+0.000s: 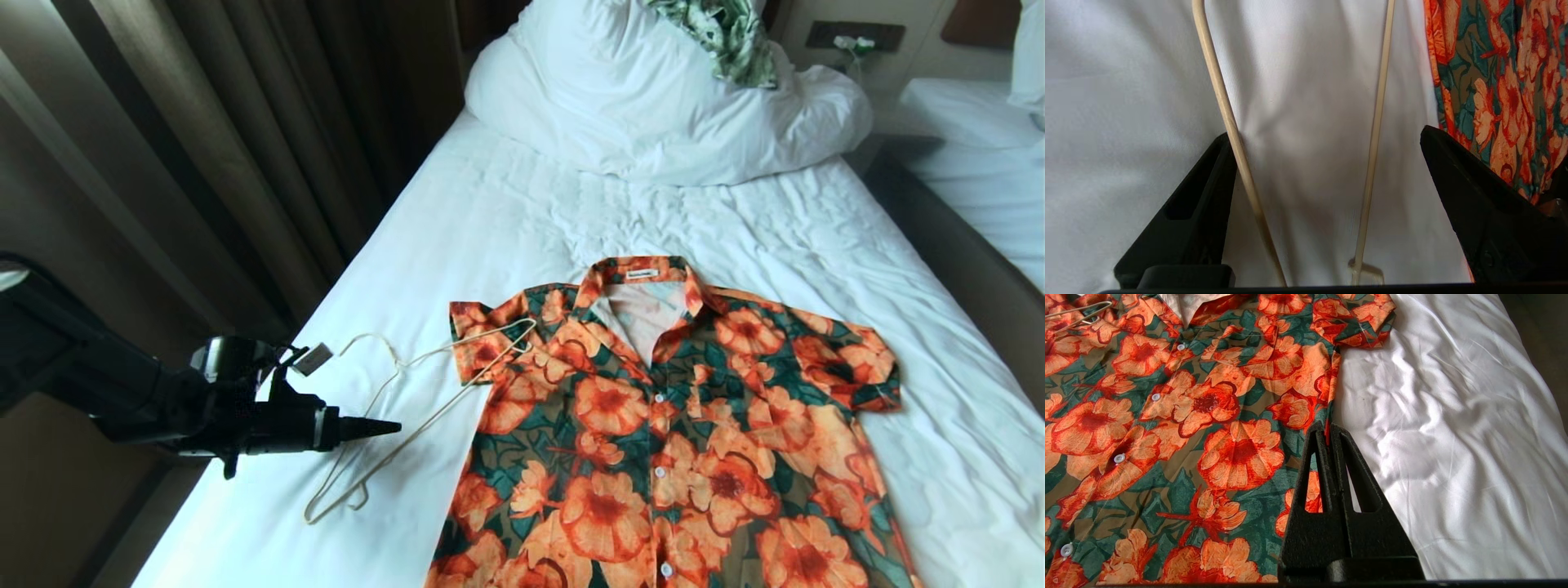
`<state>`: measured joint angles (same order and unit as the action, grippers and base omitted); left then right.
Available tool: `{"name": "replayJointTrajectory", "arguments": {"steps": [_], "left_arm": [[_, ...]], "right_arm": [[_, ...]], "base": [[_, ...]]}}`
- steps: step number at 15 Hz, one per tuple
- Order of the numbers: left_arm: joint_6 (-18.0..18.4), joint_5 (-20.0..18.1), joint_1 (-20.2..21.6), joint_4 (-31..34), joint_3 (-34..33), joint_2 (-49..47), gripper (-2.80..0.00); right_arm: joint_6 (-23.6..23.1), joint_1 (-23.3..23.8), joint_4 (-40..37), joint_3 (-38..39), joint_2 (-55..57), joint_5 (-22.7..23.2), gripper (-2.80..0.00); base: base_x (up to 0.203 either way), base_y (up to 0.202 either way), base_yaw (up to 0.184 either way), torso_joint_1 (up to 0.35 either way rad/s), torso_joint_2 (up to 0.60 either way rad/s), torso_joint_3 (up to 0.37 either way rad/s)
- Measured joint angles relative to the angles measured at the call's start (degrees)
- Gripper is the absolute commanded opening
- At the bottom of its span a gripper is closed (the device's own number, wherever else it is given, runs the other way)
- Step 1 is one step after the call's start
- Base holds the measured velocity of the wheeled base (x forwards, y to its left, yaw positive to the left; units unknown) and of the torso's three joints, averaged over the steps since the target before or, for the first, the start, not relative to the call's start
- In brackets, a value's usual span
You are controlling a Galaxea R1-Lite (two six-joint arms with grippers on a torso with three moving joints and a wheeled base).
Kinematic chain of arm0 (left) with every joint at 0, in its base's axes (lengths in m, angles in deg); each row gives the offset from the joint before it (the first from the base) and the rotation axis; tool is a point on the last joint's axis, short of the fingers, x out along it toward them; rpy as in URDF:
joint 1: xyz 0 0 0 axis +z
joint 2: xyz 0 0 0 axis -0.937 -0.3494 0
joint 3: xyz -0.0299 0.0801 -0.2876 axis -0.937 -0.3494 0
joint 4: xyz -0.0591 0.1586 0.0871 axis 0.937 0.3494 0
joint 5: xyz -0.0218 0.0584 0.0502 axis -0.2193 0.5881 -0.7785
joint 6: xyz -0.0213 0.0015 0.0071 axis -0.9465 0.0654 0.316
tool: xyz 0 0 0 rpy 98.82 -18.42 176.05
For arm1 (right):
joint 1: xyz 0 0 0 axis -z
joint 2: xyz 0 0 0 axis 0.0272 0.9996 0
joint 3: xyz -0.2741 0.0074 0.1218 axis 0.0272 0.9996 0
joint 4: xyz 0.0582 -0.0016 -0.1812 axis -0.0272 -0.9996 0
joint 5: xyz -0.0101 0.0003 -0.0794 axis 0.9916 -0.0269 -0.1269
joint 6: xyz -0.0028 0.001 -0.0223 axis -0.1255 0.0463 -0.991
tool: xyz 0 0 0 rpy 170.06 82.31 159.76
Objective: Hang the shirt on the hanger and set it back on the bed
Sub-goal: Lift the shirt and hanger
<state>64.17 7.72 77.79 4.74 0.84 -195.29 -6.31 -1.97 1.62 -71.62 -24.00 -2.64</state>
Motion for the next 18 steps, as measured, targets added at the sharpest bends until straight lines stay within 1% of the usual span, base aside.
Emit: {"name": "replayJointTrajectory", "arguments": {"steps": [2, 8, 9, 10, 12, 13, 18], "left_arm": [[0.0, 1.0, -1.4, 0.0, 0.8, -0.9, 0.00], [-0.9, 0.8, -3.0, 0.4, 4.1, -2.4, 0.00], [-1.5, 0.4, -3.1, 0.5, 4.6, -2.6, 0.00], [-2.8, -0.2, -3.2, 0.4, 5.1, -2.8, 0.00], [-6.1, -2.9, -3.5, 0.2, 6.2, -2.8, 0.00], [-7.2, -3.7, -3.7, 0.1, 6.6, -2.8, 0.00], [-7.5, -4.0, -3.9, 0.2, 6.8, -2.8, 0.00]], "right_arm": [[0.0, 0.0, 0.0, 0.0, 0.0, 0.0, -2.80], [0.0, 0.0, 0.0, 0.0, 0.0, 0.0, -2.80], [0.0, 0.0, 0.0, 0.0, 0.0, 0.0, -2.80], [0.0, 0.0, 0.0, 0.0, 0.0, 0.0, -2.80], [0.0, 0.0, 0.0, 0.0, 0.0, 0.0, -2.80], [0.0, 0.0, 0.0, 0.0, 0.0, 0.0, -2.80], [0.0, 0.0, 0.0, 0.0, 0.0, 0.0, -2.80]], "base": [[0.000, 0.000, 0.000, 0.000, 0.00, 0.000], [0.000, 0.000, 0.000, 0.000, 0.00, 0.000], [0.000, 0.000, 0.000, 0.000, 0.00, 0.000], [0.000, 0.000, 0.000, 0.000, 0.00, 0.000], [0.000, 0.000, 0.000, 0.000, 0.00, 0.000], [0.000, 0.000, 0.000, 0.000, 0.00, 0.000], [0.000, 0.000, 0.000, 0.000, 0.00, 0.000]]}}
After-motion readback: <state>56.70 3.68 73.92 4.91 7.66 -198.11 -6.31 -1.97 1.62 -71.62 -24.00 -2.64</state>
